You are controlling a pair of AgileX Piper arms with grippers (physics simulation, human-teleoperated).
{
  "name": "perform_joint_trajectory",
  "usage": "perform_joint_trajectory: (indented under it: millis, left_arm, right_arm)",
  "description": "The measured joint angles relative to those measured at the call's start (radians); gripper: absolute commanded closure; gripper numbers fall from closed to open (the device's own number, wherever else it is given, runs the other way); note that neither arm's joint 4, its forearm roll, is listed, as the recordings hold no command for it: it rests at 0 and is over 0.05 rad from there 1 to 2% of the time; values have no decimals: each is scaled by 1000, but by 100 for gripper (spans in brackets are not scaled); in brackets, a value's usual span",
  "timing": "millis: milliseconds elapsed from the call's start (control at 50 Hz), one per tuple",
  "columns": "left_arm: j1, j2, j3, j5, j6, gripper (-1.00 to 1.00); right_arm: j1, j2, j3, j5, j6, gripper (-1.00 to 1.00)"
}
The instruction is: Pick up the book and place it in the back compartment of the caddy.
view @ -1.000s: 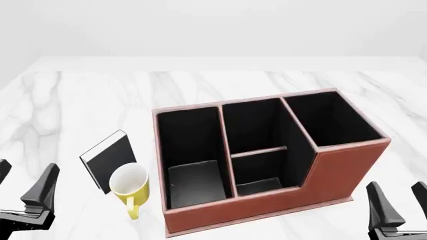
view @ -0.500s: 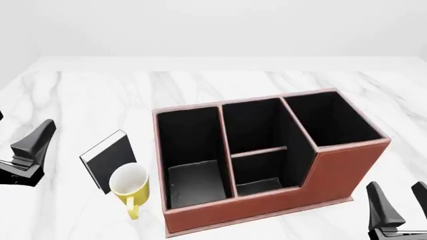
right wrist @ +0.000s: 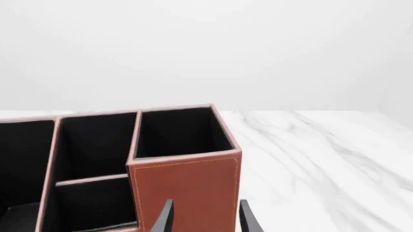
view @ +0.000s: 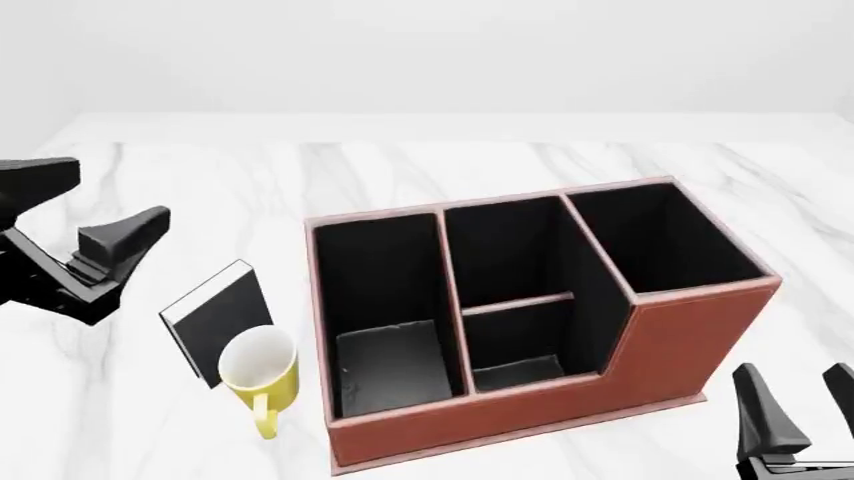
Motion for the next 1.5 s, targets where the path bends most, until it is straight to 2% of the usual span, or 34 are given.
perform_joint_trajectory:
  millis: [280, 560, 1020, 1500]
  left_arm:
    - [-102, 179, -169, 145, -2, -100]
    - [-93, 286, -245, 196, -25, -100]
    - [-85, 333, -212, 197, -30, -100]
    - [2, 272, -135, 204, -4, -100]
  right_arm:
    - [0, 0, 0, 0, 0, -100]
    - [0, 0, 0, 0, 0, -100]
    - [0, 0, 0, 0, 0, -100]
    - [0, 0, 0, 0, 0, -100]
